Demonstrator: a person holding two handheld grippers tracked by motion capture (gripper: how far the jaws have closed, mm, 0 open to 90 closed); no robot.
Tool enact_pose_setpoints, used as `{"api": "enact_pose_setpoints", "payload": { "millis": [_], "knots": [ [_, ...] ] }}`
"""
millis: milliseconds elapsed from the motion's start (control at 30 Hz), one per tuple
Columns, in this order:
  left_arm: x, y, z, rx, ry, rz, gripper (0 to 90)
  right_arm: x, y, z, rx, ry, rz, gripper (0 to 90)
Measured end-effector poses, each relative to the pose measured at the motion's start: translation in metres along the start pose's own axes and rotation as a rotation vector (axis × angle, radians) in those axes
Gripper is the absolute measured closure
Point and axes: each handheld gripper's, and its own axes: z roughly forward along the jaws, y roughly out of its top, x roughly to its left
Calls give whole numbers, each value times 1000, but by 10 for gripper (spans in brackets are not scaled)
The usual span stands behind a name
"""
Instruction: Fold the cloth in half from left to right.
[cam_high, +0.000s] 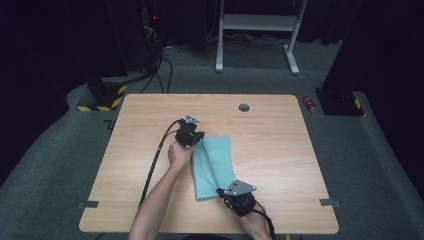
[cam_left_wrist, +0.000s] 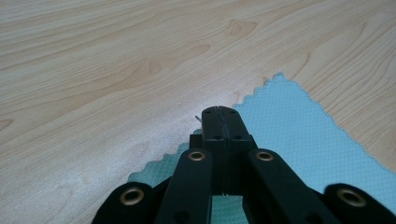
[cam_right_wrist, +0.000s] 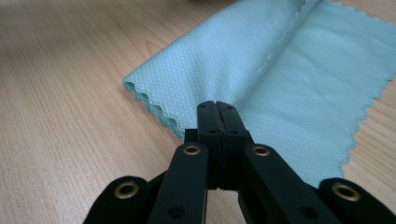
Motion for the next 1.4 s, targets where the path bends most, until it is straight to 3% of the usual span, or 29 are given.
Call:
{"api": "enact_pose_setpoints", "payload": {
  "millis": [433, 733, 1400],
  "knots": [
    [-21, 15, 17, 5, -47, 13, 900, -9, -13, -11, 1, -25, 34, 900],
    [-38, 26, 35, 35, -65, 50, 900, -14, -20, -17, 0, -37, 63, 900],
    [-54, 35, 55, 59, -67, 86, 900, -24, -26, -23, 29, -67, 84, 899]
  ]
}}
